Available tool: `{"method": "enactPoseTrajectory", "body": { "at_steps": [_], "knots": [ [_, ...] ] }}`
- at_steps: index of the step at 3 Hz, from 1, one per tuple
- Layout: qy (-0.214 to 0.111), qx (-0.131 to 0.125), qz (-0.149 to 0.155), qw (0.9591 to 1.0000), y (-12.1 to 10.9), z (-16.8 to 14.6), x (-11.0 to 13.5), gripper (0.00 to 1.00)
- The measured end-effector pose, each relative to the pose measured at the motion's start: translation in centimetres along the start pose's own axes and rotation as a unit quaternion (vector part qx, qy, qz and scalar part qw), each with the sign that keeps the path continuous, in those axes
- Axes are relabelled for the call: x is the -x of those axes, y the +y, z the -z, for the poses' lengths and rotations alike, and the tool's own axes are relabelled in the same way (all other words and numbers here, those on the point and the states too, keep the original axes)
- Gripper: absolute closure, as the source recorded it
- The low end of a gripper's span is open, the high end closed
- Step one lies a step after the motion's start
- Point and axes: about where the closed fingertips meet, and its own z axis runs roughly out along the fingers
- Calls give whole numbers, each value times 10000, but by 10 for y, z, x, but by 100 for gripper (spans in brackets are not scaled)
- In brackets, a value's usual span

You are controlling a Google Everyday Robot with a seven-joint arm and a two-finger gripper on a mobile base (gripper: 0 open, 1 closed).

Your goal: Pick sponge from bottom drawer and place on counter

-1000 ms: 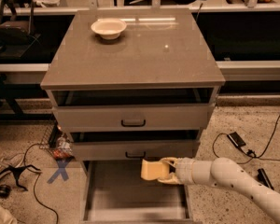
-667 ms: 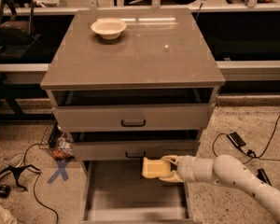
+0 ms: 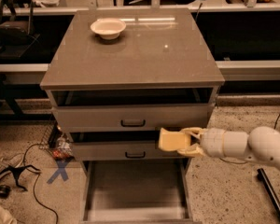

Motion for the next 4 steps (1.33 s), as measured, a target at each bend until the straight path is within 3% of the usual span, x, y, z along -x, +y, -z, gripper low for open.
{"method": "enactPoseTrajectory", "body": {
  "at_steps": [1, 2, 3, 4],
  "knots": [
    [171, -208, 341, 9991, -53, 64, 69, 100],
    [378, -330, 769, 9958, -77, 103, 126, 100],
    [286, -375, 760, 9960, -80, 106, 129, 100],
    [-249, -639, 709, 9951, -98, 126, 146, 100]
  ]
}}
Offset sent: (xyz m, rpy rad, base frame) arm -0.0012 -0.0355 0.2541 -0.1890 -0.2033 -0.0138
